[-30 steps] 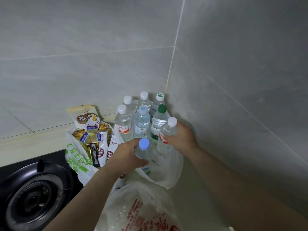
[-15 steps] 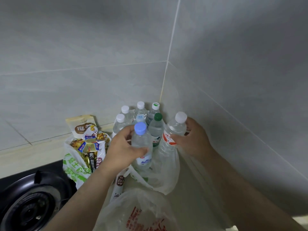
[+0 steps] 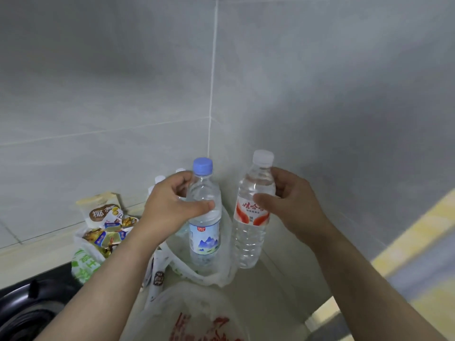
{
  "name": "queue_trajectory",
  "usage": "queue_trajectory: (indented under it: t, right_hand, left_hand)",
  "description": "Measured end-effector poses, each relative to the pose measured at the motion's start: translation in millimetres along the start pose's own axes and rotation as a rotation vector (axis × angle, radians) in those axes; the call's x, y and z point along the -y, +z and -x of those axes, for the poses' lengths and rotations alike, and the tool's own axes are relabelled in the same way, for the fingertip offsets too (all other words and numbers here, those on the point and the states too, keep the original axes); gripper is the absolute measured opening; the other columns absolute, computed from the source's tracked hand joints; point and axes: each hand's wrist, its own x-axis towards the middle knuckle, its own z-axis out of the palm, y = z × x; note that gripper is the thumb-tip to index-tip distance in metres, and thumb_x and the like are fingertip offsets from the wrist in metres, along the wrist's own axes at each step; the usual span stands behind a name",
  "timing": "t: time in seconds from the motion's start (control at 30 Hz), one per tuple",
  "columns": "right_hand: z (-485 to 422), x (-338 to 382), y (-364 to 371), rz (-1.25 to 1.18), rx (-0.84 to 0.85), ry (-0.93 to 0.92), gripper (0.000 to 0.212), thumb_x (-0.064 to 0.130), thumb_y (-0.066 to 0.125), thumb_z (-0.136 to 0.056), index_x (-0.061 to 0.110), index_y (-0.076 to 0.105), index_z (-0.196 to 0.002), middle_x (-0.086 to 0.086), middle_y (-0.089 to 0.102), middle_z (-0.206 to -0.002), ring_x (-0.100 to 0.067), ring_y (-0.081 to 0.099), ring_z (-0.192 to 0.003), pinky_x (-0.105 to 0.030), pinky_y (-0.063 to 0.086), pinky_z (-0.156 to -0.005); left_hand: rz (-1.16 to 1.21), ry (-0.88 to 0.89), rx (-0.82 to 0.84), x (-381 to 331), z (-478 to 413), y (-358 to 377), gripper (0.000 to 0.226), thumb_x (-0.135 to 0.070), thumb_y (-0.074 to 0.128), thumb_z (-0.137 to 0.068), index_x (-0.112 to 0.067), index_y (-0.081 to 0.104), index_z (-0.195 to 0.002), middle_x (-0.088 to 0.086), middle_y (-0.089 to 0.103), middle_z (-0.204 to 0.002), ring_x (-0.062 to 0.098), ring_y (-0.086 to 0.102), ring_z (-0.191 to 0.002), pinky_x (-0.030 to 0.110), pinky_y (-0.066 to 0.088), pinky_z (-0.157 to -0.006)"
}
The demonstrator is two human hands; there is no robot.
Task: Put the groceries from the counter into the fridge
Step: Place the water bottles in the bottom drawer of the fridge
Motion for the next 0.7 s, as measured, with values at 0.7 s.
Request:
queue_trajectory:
  t: [0.7]
  right_hand:
    - [229, 51, -91, 0.028, -0.159, 0.047, 0.043, 0.014, 0.078, -0.067, 0.022, 0.073, -0.110, -0.002, 0.077, -0.100, -0.022, 0.073, -0.096, -0.049, 0.056, -0.092]
  left_hand:
    - [0.044, 0.065, 0.311, -83, 152, 92, 0.043, 0.001, 0.086, -0.064, -0.014, 0.070, -0.100, 0.002, 0.076, -0.092, 0.022, 0.072, -0.088, 0.034, 0.058, -0.081]
